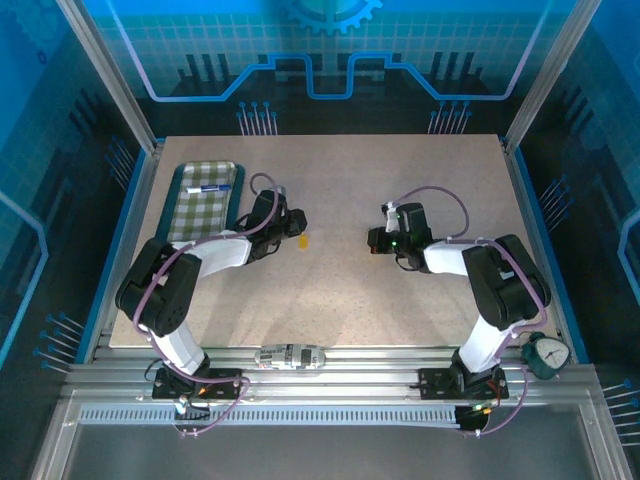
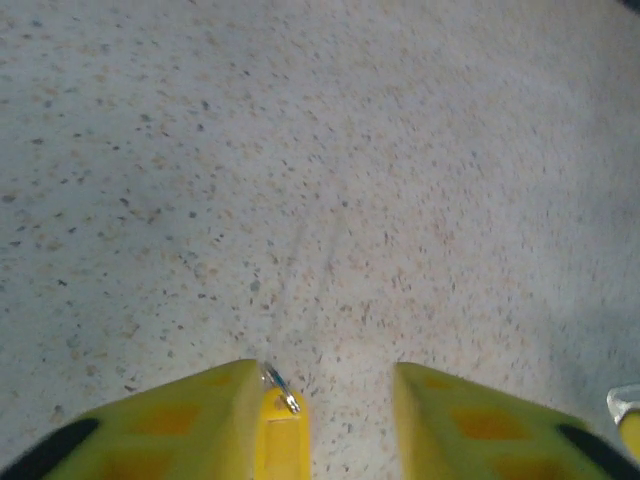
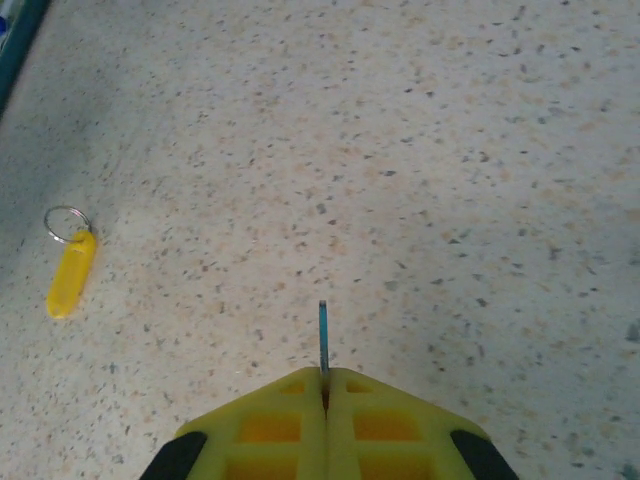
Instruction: Remove the keys from the keyring
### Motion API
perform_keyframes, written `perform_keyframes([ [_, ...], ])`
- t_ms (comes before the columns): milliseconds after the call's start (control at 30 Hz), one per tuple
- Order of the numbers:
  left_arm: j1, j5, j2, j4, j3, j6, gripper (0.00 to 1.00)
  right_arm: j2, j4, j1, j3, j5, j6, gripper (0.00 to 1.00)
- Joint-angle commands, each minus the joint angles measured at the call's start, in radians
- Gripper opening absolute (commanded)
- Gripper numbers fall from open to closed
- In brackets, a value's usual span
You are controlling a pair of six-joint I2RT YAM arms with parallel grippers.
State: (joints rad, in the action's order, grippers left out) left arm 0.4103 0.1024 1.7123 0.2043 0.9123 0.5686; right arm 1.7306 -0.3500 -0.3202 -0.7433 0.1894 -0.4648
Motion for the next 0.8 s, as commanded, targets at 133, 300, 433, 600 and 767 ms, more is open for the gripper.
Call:
perform_keyframes([
  [133, -0.004, 0.054, -0.126, -0.031, -0.007, -0.017, 0.65, 0.032, -0.033, 0.055, -0.011, -0.017, -0.04, 0.01],
  [300, -0.001, 0.053, -0.238, -0.036, -0.056, -0.026, 0.75, 0.007, 0.039, 0.07, -0.024, -0.069, -0.034, 0.51],
  [433, 0.001, 0.071, -0.311, -0.047, -0.091, -0.053, 0.99, -0.1, 0.13, 0.08, -0.024, -0.121, 0.01, 1.0],
  [600, 0.001, 0.233, -0.38, -0.141, -0.081, -0.087, 0.99, -0.253, 0.276, 0.087, -0.071, -0.271, 0.092, 1.0],
  [767, 0.001, 0.504, -0.413, -0.267, -0.043, -0.206, 0.99, -0.297, 0.378, 0.081, -0.131, -0.627, 0.172, 1.0],
])
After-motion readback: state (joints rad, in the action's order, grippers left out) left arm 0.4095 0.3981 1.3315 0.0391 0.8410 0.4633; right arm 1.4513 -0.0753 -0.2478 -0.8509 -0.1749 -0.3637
